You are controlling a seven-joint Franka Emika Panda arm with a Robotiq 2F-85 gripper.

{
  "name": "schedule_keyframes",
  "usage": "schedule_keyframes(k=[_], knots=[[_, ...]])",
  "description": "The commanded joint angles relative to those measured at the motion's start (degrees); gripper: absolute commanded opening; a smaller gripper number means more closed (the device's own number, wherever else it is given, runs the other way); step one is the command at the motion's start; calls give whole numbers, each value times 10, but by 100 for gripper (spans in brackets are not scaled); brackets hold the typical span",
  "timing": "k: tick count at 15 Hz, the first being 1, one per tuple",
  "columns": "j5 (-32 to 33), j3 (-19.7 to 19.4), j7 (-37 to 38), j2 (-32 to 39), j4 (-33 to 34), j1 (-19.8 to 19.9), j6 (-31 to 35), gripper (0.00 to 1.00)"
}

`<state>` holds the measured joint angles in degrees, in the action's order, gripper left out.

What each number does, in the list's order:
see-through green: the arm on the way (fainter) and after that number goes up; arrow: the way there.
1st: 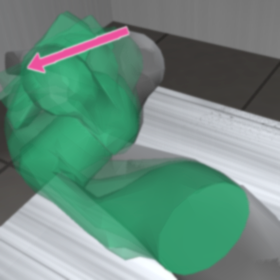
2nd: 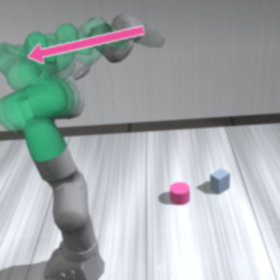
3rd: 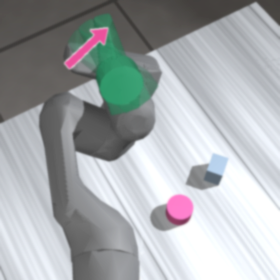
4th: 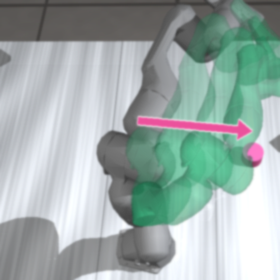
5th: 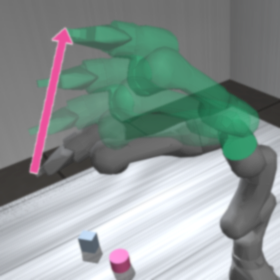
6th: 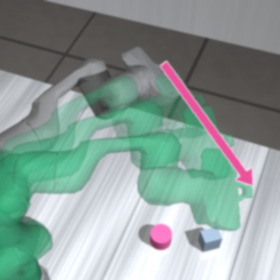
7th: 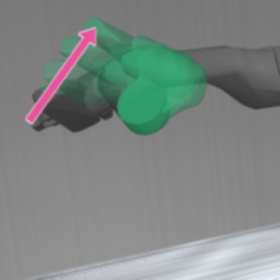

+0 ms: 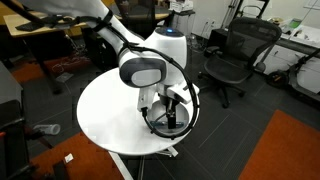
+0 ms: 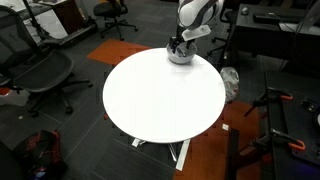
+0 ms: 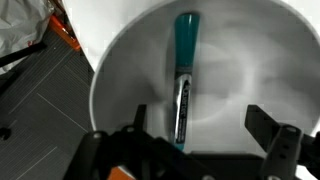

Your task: Remove the marker from the bowl and put it on the table

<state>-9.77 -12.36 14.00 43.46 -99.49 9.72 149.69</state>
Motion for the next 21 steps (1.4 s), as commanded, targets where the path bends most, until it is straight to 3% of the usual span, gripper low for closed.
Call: schedule_keyframes(k=[1, 2, 3, 13, 15, 21], knots=[[5, -1, 19, 16, 30, 3, -27, 100], [3, 1, 17, 19, 34, 5, -30, 94], [3, 1, 18, 23, 37, 6, -32, 74], [1, 5, 18, 35, 64, 8, -59, 0], [3, 2, 21, 23, 59, 3, -77, 5], [14, -9, 38, -56, 9, -19, -86, 5]])
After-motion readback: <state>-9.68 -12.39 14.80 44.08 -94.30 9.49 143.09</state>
